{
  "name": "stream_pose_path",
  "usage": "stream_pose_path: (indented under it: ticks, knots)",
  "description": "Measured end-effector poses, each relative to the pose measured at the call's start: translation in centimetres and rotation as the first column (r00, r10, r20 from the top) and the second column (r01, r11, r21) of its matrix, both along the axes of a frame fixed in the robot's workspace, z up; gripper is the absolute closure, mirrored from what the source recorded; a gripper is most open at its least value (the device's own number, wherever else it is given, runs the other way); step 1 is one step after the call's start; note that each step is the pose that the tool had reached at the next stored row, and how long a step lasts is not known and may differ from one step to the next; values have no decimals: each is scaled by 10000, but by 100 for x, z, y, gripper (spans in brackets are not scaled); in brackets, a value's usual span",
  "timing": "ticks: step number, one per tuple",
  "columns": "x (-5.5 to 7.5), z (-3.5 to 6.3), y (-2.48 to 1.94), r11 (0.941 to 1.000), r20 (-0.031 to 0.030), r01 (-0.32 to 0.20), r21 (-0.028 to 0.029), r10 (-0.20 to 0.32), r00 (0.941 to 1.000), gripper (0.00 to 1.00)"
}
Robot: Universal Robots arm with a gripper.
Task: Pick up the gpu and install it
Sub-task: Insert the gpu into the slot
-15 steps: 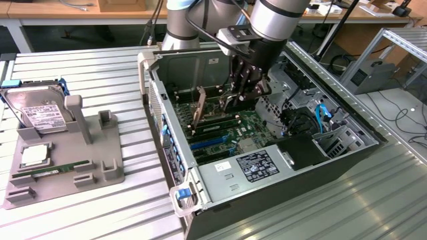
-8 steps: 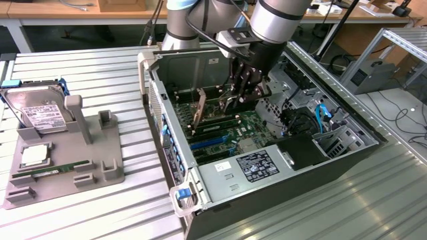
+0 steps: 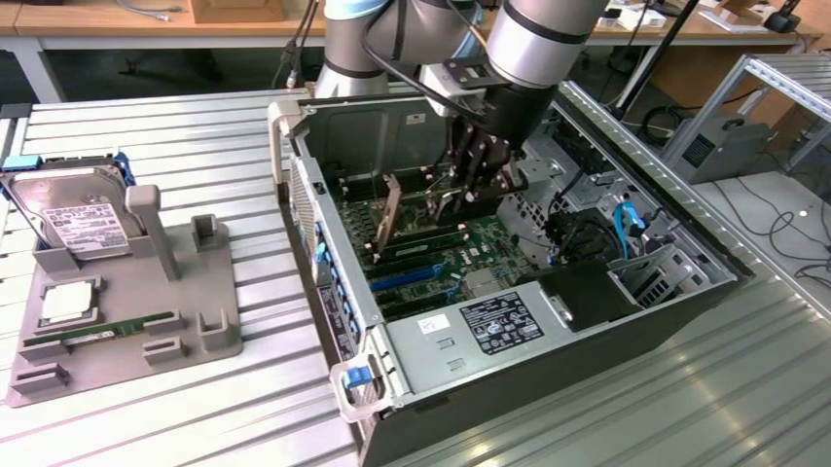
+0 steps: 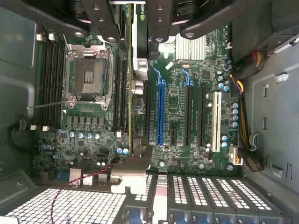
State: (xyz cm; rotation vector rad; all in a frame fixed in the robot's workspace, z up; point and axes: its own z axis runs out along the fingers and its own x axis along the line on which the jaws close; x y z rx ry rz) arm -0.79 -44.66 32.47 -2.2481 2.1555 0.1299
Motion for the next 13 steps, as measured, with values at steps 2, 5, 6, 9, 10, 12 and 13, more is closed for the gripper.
stream_pose_path:
  ticks: [2, 5, 6, 9, 10, 12, 13]
  knots:
    - [0, -10, -3, 10000, 0, 0, 0, 0, 10000, 73]
    - [0, -24, -8, 10000, -1, 0, -1, 0, 10000, 73]
    - [0, -29, -9, 10000, -1, 0, -1, 0, 10000, 73]
    - [0, -39, -13, 10000, -1, 0, -1, 0, 10000, 73]
    - [0, -42, -14, 10000, -1, 0, 0, 0, 10000, 73]
    - [0, -49, -17, 10000, -1, 0, 0, 0, 10000, 73]
    - [0, -53, -18, 10000, -1, 0, -1, 0, 10000, 73]
